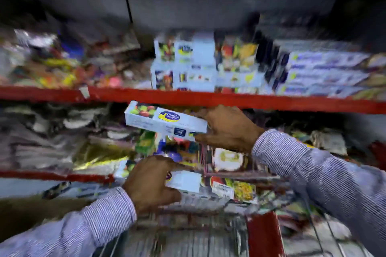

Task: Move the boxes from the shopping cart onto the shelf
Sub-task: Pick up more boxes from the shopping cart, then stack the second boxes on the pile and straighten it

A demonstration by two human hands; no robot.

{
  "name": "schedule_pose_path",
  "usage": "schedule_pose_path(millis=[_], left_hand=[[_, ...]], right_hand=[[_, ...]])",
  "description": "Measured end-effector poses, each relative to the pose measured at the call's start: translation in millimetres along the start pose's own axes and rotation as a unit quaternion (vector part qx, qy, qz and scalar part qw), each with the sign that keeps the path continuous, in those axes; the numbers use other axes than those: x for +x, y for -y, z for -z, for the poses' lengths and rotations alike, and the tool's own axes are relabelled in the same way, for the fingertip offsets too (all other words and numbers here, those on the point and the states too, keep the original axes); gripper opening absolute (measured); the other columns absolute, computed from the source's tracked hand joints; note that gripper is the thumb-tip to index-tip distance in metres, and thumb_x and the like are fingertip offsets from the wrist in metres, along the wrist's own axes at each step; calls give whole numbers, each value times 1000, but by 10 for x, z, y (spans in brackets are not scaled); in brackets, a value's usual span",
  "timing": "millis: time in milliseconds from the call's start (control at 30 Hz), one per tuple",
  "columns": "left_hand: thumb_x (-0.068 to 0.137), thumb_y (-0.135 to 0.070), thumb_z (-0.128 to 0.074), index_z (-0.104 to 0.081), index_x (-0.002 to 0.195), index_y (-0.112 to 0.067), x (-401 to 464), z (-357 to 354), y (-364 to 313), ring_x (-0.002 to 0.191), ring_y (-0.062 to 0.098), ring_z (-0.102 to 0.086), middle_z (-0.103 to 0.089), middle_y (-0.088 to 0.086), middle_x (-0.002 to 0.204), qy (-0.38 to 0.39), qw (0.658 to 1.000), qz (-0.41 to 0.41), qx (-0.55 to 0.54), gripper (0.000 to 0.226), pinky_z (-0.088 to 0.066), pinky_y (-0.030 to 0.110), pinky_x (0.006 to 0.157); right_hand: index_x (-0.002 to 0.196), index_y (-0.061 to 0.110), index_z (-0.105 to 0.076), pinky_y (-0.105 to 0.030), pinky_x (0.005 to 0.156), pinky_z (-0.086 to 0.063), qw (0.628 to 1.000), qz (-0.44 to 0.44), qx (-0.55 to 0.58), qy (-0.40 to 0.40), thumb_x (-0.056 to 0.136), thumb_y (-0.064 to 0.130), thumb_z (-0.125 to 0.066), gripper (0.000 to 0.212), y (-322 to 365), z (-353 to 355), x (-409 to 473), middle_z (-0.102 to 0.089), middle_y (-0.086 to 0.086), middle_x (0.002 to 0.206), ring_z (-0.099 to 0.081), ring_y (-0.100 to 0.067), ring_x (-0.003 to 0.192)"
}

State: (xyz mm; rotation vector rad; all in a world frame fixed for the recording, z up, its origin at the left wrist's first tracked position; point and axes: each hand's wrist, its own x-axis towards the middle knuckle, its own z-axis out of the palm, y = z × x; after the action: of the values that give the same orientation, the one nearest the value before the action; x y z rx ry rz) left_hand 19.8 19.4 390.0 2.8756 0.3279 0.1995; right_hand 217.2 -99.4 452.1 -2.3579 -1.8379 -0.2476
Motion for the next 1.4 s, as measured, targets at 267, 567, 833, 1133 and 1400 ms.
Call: schedule_pose_path(millis=[267,567,833,1133,1400], left_hand=[[44,-65,-67,-71,100,-45,587,924,-161,83,10,-71,-78,-11,86,-92,995,11,-37,60,-56,28,68],[55,-44,-82,-74,105,-38,1200,1393,-163,96,8,-67,-74,-15,103,-117,990,10,-84,51,-51,20,79],[52,-50,-78,-72,102,-44,1557,1400,-10,100,13,-58,-69,-11,106,-117,989,19,-94,50,-54,31,83],[49,-50,-83,-75,103,-34,1821,1411,100,92,8,-67,-75,-15,104,-121,987,4,-109,57,-58,32,81],[50,-50,-84,-66,94,-37,2212,1414,201,97,13,-66,-70,-6,108,-119,981,0,-154,49,-59,38,77]], right_hand=[[122,22,-56,-34,73,-43,998,-23,-46,-28,83,54,-59,51,-291,1009,401,-66,-10,115,-62,-32,103],[120,13,-56,-39,94,-45,995,-93,-27,21,89,44,-55,44,-907,1038,1032,-56,-18,124,-53,-34,117],[141,13,-43,-41,107,-39,993,-98,-28,59,94,40,-54,56,-1151,781,1422,-45,-16,141,-43,-34,130],[104,14,-66,-40,81,-51,996,-62,-61,14,81,41,-66,35,-1269,799,1507,-61,-11,110,-59,-31,100],[128,13,-62,-25,100,-40,990,-116,53,63,98,30,-53,36,-1384,1038,1487,-61,-5,137,-56,-22,126]])
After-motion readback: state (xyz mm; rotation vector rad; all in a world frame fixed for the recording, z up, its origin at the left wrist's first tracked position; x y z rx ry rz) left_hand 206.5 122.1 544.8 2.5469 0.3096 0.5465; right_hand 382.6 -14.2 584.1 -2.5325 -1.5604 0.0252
